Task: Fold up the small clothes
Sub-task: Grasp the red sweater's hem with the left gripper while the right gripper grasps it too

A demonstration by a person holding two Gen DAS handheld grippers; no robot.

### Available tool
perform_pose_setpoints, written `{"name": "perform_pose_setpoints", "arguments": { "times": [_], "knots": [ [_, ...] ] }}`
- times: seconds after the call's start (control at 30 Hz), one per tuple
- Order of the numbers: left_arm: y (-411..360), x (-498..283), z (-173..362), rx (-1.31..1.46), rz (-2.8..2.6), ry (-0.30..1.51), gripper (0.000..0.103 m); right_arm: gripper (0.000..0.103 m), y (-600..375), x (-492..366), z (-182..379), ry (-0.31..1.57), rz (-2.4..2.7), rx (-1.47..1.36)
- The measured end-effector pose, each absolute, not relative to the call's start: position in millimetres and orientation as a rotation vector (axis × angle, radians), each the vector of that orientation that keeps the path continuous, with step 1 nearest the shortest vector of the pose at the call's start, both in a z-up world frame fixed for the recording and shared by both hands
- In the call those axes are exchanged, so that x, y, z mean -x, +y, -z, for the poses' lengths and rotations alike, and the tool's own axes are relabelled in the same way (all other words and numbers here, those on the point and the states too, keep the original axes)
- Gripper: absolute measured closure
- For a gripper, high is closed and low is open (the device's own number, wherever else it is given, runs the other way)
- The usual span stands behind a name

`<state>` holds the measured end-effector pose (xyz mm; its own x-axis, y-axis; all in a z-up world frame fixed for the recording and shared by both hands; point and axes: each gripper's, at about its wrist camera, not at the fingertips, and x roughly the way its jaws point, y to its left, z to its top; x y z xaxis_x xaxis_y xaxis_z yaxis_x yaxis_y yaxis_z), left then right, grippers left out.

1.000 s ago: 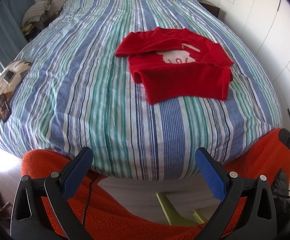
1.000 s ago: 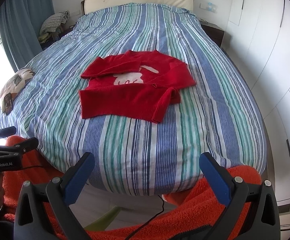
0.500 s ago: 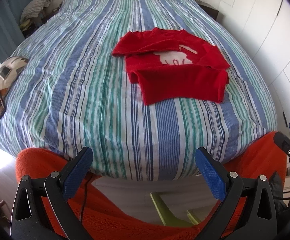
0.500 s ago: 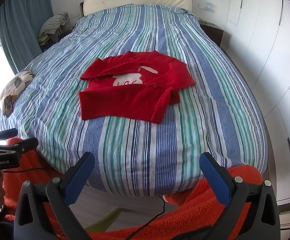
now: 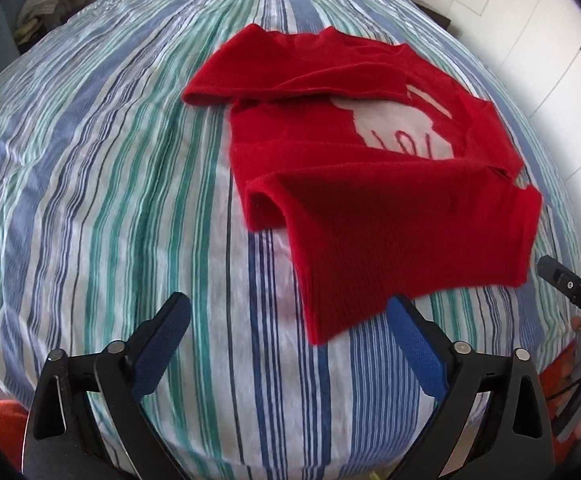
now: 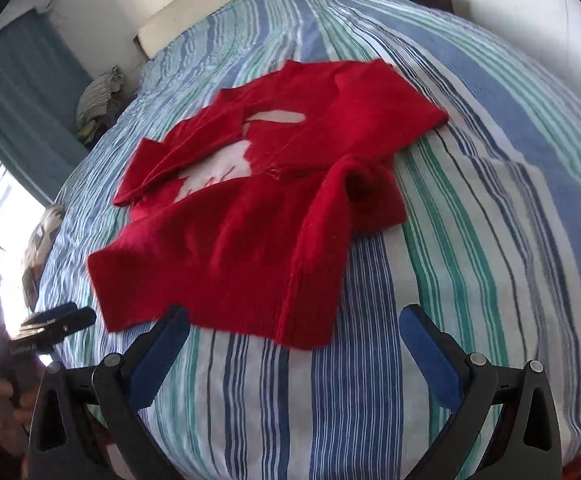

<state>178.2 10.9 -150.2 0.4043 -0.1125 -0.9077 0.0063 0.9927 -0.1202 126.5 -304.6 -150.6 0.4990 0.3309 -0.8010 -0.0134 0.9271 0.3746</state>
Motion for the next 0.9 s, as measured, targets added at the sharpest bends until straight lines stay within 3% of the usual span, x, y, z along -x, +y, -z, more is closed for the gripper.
{"name": "perform_pose_setpoints", "arguments": {
  "times": [0.03, 0.07, 0.1, 0.13, 0.17, 0.2, 0.5, 0.73, 0.9],
  "knots": [
    [10, -184, 155, 0.114, 0.074, 1.165, 0.029, 0.001, -305, -135, 159, 1.058, -0.211, -0.374],
    [10, -189, 161, 0.127, 0.079, 1.182, 0.051, 0.005, -305, -141, 166, 1.080, -0.222, -0.402],
    [11, -193, 167, 0.146, 0.088, 1.202, 0.079, 0.021, -303, -145, 171, 1.094, -0.238, -0.422],
    [12, -195, 171, 0.178, 0.107, 1.220, 0.094, 0.036, -303, -147, 174, 1.104, -0.238, -0.419],
    [14, -195, 172, 0.210, 0.124, 1.224, 0.099, 0.071, -302, -147, 173, 1.114, -0.230, -0.403],
    [17, -191, 169, 0.230, 0.125, 1.212, 0.100, 0.096, -304, -144, 169, 1.118, -0.228, -0.405],
    [45, -106, 113, 0.160, 0.323, 1.230, 0.101, 0.096, -325, -63, 107, 1.204, -0.397, -0.466],
    [41, -94, 168, 0.081, 0.183, 1.341, 0.101, 0.096, -319, -52, 177, 1.391, -0.253, -0.456],
    [34, -88, 173, 0.070, 0.114, 1.330, 0.101, 0.096, -328, -51, 192, 1.403, -0.158, -0.507]
  ]
}}
